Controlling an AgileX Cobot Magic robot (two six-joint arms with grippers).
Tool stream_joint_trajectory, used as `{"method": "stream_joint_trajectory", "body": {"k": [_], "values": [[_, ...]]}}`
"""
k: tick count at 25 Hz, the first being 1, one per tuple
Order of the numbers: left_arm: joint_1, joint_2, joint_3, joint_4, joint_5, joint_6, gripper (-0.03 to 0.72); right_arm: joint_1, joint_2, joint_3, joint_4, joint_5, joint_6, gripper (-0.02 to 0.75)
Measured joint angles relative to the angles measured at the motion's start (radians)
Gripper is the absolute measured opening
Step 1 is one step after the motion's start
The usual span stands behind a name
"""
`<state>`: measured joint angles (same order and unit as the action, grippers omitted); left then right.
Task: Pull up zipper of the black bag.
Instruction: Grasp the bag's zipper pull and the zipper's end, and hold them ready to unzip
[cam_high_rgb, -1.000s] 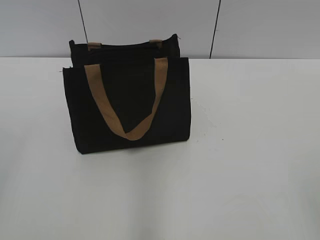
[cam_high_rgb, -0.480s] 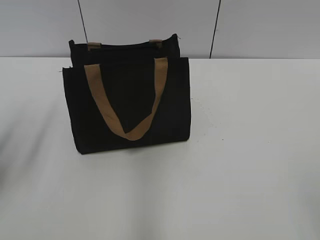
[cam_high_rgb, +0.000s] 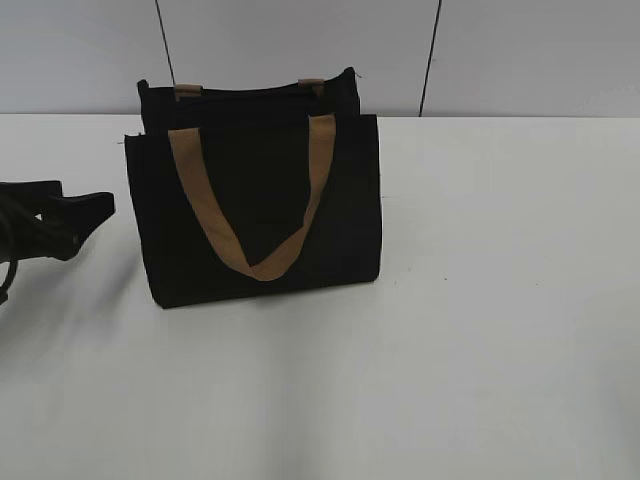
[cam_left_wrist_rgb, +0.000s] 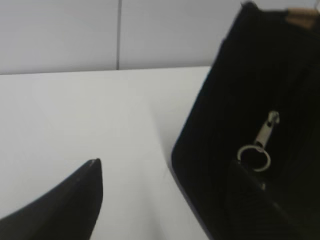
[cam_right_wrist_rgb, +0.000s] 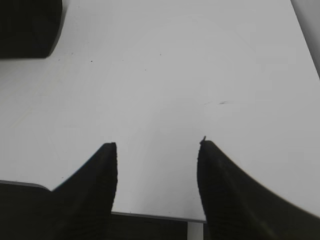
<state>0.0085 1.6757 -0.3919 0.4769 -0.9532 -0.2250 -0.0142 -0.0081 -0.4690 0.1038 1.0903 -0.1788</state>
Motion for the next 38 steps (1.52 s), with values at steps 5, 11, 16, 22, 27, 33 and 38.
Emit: {"method": "stream_joint_trajectory", "body": {"k": [5, 11, 16, 22, 27, 33, 38], "values": [[0.060, 0.129, -0.121, 0.276, -0.006, -0.165, 0.585, 0.000, 0.000, 0.000, 0.000, 0.000, 0.000, 0.396], [0.075, 0.284, -0.270, 0.548, -0.021, -0.309, 0.585, 0.000, 0.000, 0.000, 0.000, 0.000, 0.000, 0.396], [0.055, 0.373, -0.359, 0.619, -0.033, -0.344, 0.566, 0.000, 0.000, 0.000, 0.000, 0.000, 0.000, 0.396], [0.033, 0.431, -0.429, 0.629, -0.056, -0.348, 0.489, 0.000, 0.000, 0.000, 0.000, 0.000, 0.000, 0.396], [0.015, 0.459, -0.463, 0.629, -0.078, -0.361, 0.456, 0.000, 0.000, 0.000, 0.000, 0.000, 0.000, 0.396], [0.010, 0.459, -0.464, 0.633, -0.111, -0.363, 0.190, 0.000, 0.000, 0.000, 0.000, 0.000, 0.000, 0.396], [0.010, 0.459, -0.464, 0.672, -0.126, -0.363, 0.024, 0.000, 0.000, 0.000, 0.000, 0.000, 0.000, 0.396]]}}
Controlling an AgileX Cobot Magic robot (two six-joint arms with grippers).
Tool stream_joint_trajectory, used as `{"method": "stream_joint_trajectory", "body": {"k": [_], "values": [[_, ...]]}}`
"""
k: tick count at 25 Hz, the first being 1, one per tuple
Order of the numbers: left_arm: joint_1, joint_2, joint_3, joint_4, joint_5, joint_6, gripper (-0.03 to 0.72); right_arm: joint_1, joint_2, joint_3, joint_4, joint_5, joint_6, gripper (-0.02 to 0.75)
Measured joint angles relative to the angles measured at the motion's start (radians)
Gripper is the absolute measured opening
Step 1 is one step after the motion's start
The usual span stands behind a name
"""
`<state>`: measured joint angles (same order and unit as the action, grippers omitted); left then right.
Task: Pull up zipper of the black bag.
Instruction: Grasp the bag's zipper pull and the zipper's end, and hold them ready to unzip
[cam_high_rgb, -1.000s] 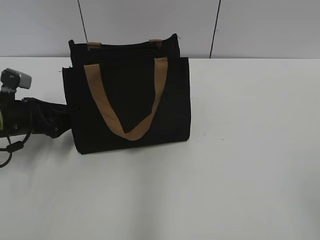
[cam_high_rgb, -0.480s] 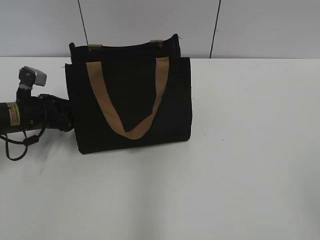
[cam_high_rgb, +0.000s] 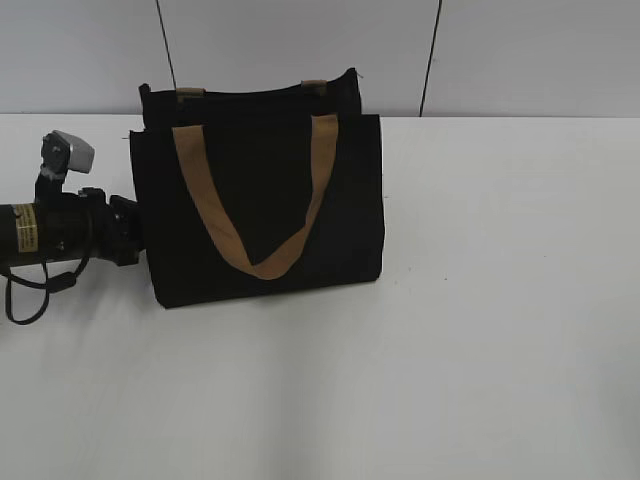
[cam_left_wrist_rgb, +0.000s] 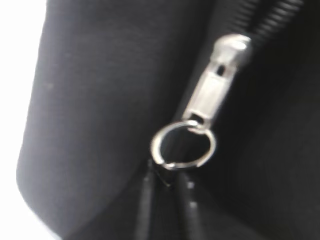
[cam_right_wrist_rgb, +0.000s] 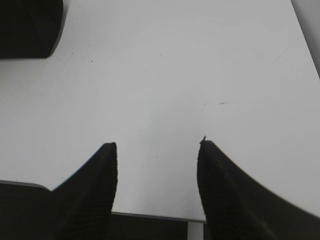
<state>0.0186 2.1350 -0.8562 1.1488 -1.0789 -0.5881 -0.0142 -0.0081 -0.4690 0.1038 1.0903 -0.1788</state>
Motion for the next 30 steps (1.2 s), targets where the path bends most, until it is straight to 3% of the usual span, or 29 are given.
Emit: {"method": "stream_joint_trajectory", "body": {"k": [15, 30], "values": [[0.117, -0.271, 0.025, 0.143, 0.054, -0.120, 0.022, 0.000, 0.000, 0.000, 0.000, 0.000, 0.000, 0.396], [0.119, -0.600, 0.025, 0.291, 0.138, -0.261, 0.022, 0.000, 0.000, 0.000, 0.000, 0.000, 0.000, 0.396]]}}
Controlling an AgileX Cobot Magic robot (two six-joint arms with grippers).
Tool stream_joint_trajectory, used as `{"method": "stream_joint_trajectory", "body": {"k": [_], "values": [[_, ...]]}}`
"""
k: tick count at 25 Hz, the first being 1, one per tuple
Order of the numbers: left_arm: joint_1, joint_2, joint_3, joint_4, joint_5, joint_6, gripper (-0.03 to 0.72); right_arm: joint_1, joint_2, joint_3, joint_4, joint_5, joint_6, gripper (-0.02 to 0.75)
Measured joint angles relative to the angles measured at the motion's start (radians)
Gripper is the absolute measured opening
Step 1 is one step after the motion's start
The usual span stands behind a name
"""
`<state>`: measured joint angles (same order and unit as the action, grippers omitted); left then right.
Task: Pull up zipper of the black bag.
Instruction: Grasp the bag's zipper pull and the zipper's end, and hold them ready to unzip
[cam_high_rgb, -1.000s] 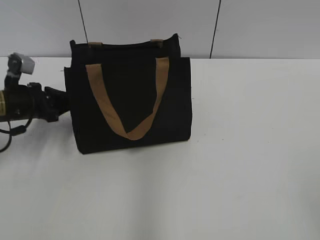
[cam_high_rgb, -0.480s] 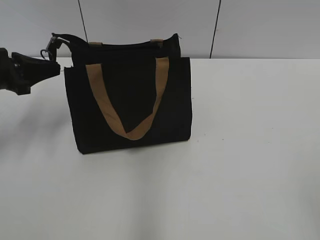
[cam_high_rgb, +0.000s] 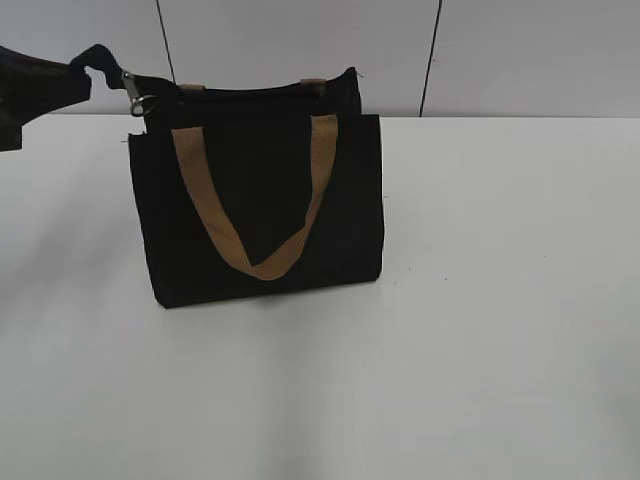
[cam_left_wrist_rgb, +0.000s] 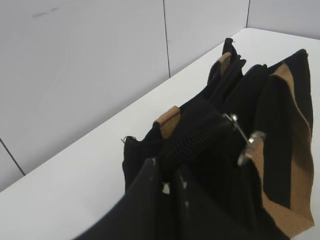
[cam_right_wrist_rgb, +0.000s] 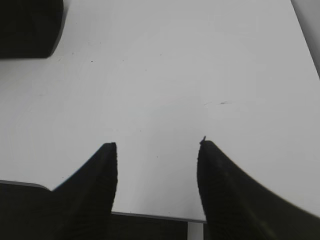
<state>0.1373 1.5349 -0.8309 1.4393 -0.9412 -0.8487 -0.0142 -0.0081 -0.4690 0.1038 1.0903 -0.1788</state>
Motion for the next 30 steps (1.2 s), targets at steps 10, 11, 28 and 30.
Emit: {"method": "stream_joint_trajectory", "body": {"k": [10, 11, 28, 30], "values": [[0.000, -0.005, 0.000, 0.063, 0.045, -0.001, 0.022, 0.000, 0.000, 0.000, 0.000, 0.000, 0.000, 0.396], [0.000, -0.005, 0.000, 0.063, 0.045, -0.001, 0.022, 0.000, 0.000, 0.000, 0.000, 0.000, 0.000, 0.396], [0.000, -0.031, 0.000, -0.040, -0.017, -0.001, 0.021, 0.000, 0.000, 0.000, 0.008, 0.000, 0.000, 0.396], [0.000, -0.050, 0.000, -0.040, -0.017, -0.001, 0.021, 0.000, 0.000, 0.000, 0.025, -0.001, 0.000, 0.396]]}}
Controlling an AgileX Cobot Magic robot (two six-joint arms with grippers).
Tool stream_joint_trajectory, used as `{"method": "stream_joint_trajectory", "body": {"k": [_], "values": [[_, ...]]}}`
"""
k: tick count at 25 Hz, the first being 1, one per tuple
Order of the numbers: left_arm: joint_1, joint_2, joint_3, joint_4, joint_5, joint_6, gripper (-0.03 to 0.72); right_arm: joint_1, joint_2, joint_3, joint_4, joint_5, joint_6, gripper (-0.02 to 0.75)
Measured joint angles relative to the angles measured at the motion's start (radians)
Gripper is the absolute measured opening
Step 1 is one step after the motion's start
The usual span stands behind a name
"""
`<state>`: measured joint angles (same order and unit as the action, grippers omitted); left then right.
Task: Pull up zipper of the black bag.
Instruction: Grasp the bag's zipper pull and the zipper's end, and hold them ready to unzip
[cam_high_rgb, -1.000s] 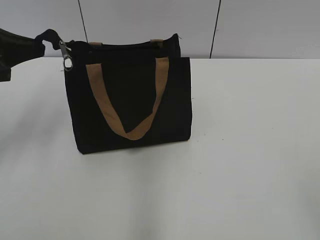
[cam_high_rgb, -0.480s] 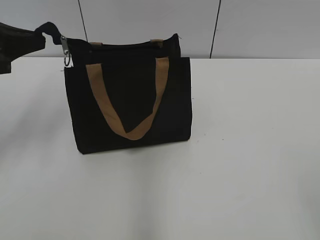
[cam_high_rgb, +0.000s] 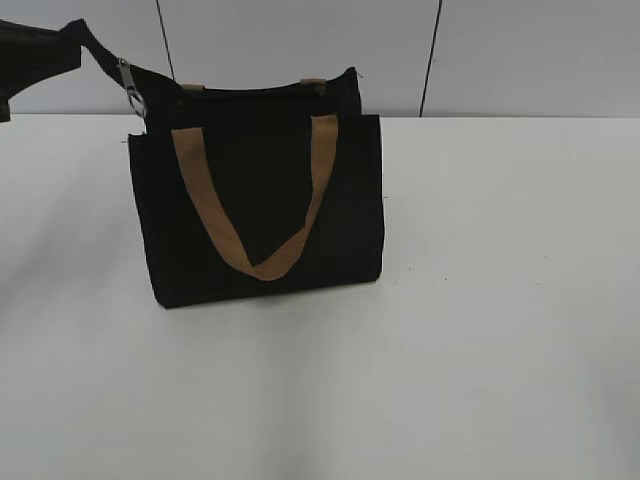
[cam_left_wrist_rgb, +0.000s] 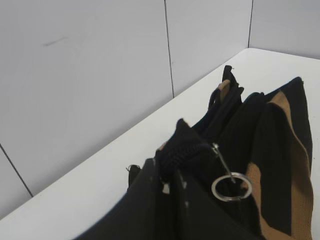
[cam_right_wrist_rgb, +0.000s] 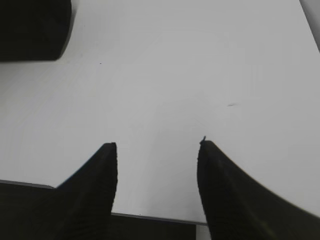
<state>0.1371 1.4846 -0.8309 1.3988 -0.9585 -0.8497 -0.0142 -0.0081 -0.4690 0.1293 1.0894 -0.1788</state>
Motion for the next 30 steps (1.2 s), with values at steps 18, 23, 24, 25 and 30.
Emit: {"method": "stream_joint_trajectory", "body": {"k": [18, 23, 24, 25, 30], "values": [[0.000, -0.024, 0.000, -0.003, 0.013, 0.000, 0.020, 0.000, 0.533, -0.034, 0.564, -0.418, -0.718, 0.396], [0.000, -0.024, 0.000, -0.003, 0.013, 0.000, 0.020, 0.000, 0.704, -0.036, 0.917, -0.427, -1.092, 0.396], [0.000, -0.024, 0.000, -0.003, 0.013, 0.000, 0.020, 0.000, 0.733, -0.042, 0.981, -0.425, -1.163, 0.396], [0.000, -0.024, 0.000, -0.003, 0.013, 0.000, 0.020, 0.000, 0.771, -0.054, 1.031, -0.419, -1.221, 0.396], [0.000, -0.024, 0.000, -0.003, 0.017, 0.000, 0.020, 0.061, 0.994, -0.196, 1.119, -0.414, -1.361, 0.396]]}}
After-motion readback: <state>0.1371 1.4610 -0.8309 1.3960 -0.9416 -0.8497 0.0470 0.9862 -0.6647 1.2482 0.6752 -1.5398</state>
